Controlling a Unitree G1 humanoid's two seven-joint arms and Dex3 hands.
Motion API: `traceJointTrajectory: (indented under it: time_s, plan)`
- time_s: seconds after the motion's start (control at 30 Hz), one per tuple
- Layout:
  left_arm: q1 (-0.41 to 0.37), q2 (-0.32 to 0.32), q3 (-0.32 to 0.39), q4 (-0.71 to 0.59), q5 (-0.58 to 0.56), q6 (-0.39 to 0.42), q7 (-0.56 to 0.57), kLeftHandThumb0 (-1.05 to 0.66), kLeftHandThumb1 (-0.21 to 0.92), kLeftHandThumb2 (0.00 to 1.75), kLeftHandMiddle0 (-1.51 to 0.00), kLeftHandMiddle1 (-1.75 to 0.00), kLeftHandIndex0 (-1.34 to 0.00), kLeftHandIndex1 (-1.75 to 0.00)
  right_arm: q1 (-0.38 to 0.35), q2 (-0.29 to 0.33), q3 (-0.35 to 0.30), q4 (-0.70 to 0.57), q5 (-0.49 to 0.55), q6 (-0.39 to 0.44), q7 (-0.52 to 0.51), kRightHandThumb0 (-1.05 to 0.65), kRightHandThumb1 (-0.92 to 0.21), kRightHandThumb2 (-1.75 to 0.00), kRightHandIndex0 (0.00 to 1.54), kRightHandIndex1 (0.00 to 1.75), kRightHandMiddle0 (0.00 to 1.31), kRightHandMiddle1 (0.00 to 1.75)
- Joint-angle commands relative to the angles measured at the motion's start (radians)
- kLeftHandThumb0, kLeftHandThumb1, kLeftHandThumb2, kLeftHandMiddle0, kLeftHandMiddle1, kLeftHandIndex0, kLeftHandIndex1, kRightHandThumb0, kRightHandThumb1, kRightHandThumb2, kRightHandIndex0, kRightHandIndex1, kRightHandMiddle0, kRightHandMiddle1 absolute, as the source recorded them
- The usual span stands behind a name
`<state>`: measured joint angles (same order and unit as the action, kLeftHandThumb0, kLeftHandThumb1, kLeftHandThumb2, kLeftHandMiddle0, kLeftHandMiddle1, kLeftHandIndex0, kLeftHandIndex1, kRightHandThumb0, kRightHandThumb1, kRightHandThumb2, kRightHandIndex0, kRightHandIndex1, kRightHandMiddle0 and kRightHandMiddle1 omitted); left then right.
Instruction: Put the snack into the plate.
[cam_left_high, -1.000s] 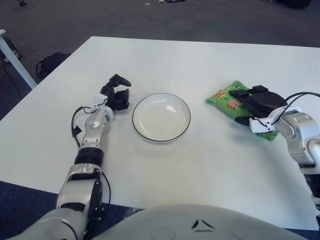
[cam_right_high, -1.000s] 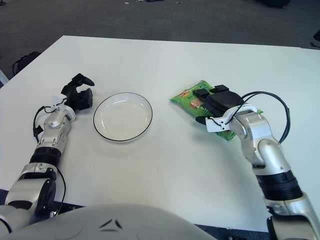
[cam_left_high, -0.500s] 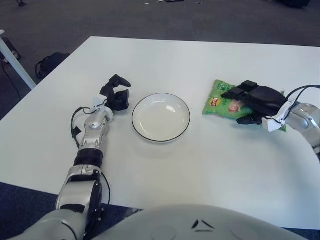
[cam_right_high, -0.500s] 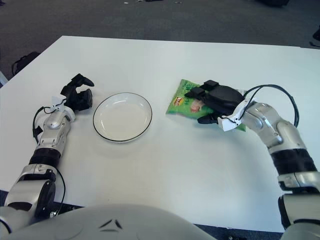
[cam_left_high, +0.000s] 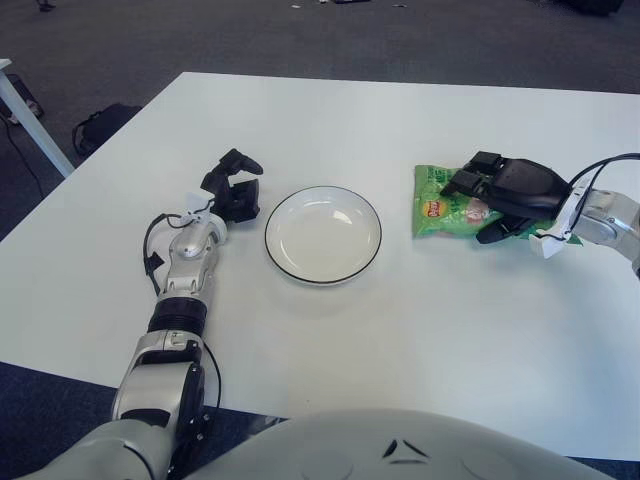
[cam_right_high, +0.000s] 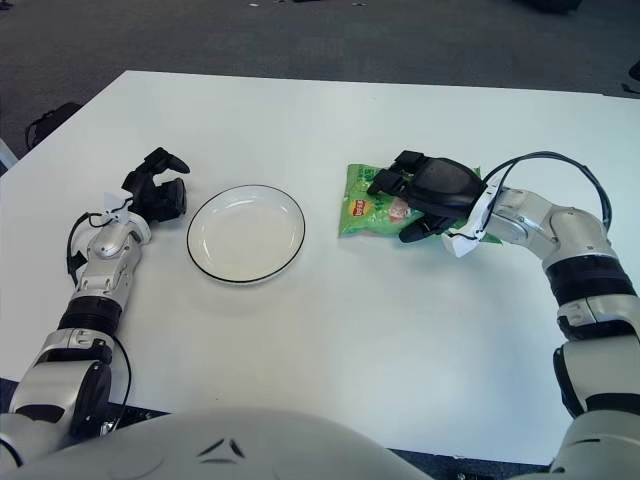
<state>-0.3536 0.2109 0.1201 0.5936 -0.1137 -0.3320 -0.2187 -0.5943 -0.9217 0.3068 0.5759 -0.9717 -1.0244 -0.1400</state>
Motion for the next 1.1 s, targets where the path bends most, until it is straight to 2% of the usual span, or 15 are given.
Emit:
traceJointTrajectory:
  time_s: [0.0, 0.17, 0.43, 0.47, 0.53, 0.67, 0.83, 1.07]
  plan:
    - [0.070, -0.025, -0.013, 0.042, 0.004, 0.013, -0.016, -0.42, 0.52, 1.07, -1.17, -1.75, -0.46, -1.75, -0.027, -0.019, 0.018, 0.021, -0.031, -0.007, -0.056, -0.65, -0.88, -0.61, 0.20, 0.75, 0.00, 1.06]
    - [0.070, -0.025, -0.013, 0.041, 0.004, 0.016, -0.018, -0.42, 0.52, 1.06, -1.17, -1.75, -0.46, -1.75, -0.017, -0.015, 0.003, 0.020, -0.040, 0.045, -0.117, -0.64, -0.86, -0.62, 0.17, 0.71, 0.00, 1.01]
    - [0.066, -0.024, -0.016, 0.046, 0.012, 0.016, -0.013, -0.42, 0.53, 1.05, -1.16, -1.75, -0.45, -1.75, 0.016, -0.002, -0.033, 0.005, -0.010, 0.125, -0.223, -0.71, -0.83, -0.56, 0.06, 0.48, 0.00, 0.84]
    - [0.065, -0.024, -0.017, 0.047, 0.015, 0.014, -0.011, -0.42, 0.52, 1.06, -1.17, -1.75, -0.45, -1.75, 0.021, 0.000, -0.040, 0.003, -0.008, 0.137, -0.246, -0.73, -0.83, -0.54, 0.05, 0.42, 0.00, 0.80]
    - [0.064, -0.023, -0.019, 0.049, 0.018, 0.012, -0.009, -0.42, 0.50, 1.08, -1.18, -1.75, -0.47, -1.75, 0.026, 0.000, -0.044, 0.003, -0.008, 0.150, -0.277, -0.81, -0.85, -0.48, 0.02, 0.21, 0.00, 0.61]
    - [0.063, -0.025, -0.021, 0.049, 0.025, 0.009, 0.000, -0.43, 0.48, 1.11, -1.20, -1.75, -0.48, -1.75, 0.027, -0.002, -0.041, 0.015, -0.004, 0.158, -0.315, -0.89, -0.89, -0.38, 0.01, 0.06, 0.00, 0.40]
    - [0.064, -0.025, -0.023, 0.046, 0.031, 0.009, 0.007, -0.43, 0.47, 1.12, -1.22, -1.75, -0.49, -1.75, 0.026, -0.012, -0.036, 0.024, 0.009, 0.153, -0.311, -0.97, -0.91, -0.31, 0.00, 0.01, 0.00, 0.18]
    - [0.068, -0.027, -0.027, 0.035, 0.043, 0.006, 0.024, -0.43, 0.48, 1.11, -1.23, -1.75, -0.49, -1.75, 0.052, -0.032, -0.049, 0.007, 0.075, 0.139, -0.240, -1.04, -0.92, -0.33, 0.00, 0.00, 0.00, 0.03]
